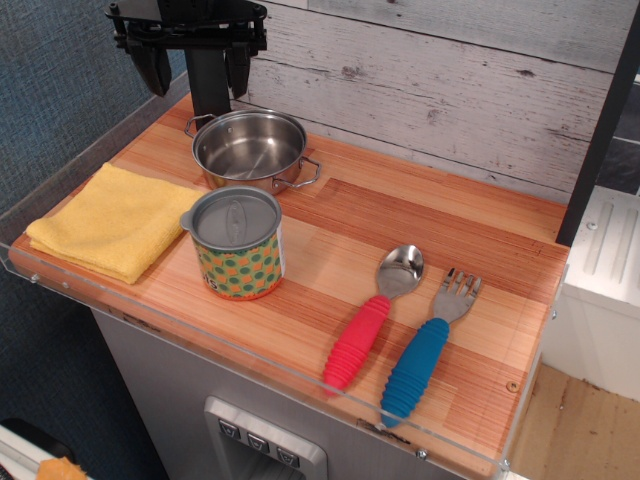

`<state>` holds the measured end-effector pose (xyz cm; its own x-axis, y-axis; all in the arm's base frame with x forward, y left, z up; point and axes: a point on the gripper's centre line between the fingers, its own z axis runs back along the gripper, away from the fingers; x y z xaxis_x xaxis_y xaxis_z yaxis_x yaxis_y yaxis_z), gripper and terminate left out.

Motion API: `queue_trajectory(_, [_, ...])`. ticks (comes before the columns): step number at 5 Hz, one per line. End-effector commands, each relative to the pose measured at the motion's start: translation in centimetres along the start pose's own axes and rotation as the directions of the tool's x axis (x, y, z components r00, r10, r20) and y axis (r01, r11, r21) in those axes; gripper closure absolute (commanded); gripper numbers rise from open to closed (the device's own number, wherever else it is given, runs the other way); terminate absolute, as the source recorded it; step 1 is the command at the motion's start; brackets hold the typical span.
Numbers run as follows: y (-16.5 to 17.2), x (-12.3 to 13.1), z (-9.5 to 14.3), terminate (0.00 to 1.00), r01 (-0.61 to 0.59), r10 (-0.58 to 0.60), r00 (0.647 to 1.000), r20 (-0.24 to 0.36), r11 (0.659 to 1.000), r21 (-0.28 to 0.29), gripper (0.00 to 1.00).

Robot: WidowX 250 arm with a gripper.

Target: Slide the canned good back against the wall and behind the silverware.

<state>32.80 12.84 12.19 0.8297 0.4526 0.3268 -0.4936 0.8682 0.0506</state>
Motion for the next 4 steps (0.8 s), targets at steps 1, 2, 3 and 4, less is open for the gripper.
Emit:
queue_trajectory(1, [0.0,0.0,0.0,0.0,0.0,0.0,1.0,0.0,1.0,0.0,0.0])
queue_trajectory(2, [0.9,-1.5,0.9,0.0,0.194,-0.197,0.978,-0.062,0.98,-0.052,0.0])
queue_trajectory(3, [1.7,-3.6,1.1,0.0,0.39,-0.416,0.904,-0.101,0.897,-0.206,0.0])
queue_trajectory(4, [2.4,-5.4,1.1,0.0,0.61,-0.63,0.776,-0.042,0.765,-0.209,0.0])
